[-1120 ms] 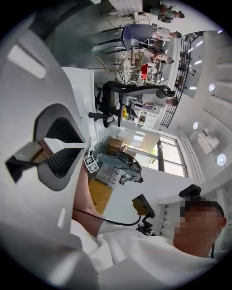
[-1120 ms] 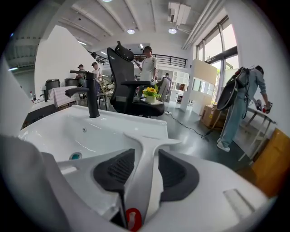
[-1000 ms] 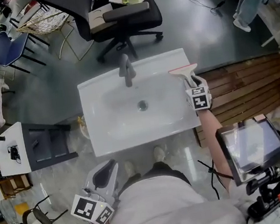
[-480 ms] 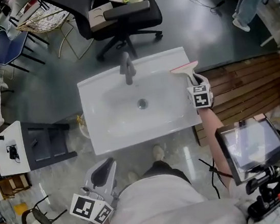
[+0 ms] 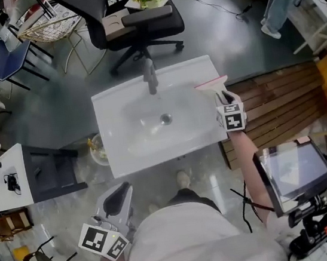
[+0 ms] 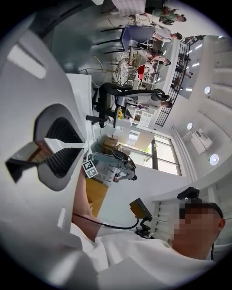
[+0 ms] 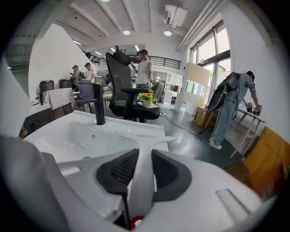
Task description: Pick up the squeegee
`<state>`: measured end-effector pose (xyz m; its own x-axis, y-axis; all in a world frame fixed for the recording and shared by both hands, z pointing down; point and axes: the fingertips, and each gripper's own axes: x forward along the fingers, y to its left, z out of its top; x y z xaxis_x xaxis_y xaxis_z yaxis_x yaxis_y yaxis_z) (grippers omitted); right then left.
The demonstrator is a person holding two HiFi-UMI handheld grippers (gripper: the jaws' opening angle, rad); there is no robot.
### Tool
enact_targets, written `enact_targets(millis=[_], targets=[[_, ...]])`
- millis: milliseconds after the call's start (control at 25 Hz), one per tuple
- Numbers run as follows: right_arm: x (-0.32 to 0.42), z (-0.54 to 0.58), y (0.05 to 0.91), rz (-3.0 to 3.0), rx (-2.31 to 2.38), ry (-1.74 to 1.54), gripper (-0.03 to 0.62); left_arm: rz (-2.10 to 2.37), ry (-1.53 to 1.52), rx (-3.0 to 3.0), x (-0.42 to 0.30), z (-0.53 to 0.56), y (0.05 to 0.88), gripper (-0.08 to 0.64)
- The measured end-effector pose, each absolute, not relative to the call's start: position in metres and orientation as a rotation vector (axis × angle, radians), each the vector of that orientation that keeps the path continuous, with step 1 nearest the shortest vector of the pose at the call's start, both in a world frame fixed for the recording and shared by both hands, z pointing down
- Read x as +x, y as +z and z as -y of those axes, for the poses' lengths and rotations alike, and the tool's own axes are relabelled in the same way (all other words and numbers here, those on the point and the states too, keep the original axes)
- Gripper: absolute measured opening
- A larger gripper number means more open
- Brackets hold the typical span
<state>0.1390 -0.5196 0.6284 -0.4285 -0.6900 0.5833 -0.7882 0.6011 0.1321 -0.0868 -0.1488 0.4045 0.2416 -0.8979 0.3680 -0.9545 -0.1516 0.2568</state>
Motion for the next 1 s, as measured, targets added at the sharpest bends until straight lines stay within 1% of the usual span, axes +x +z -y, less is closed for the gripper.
enact_targets(millis=[400,680,1000], targets=[[0.127,0.421,0.574,2.262,1.197,0.185,0.097,1.632,0.094,2.185,-0.11,0.084,0.398,0.032],[0.114,0.356,0.535,2.291,1.218,0.169,0.097,1.588,0.052,2.225,-0.128,0.038,0.394,0.008],[0.109,0.279,0.504,2.314,1.23,0.15,0.097,1.537,0.036,2.261,-0.135,-0.014,0.397,0.008]])
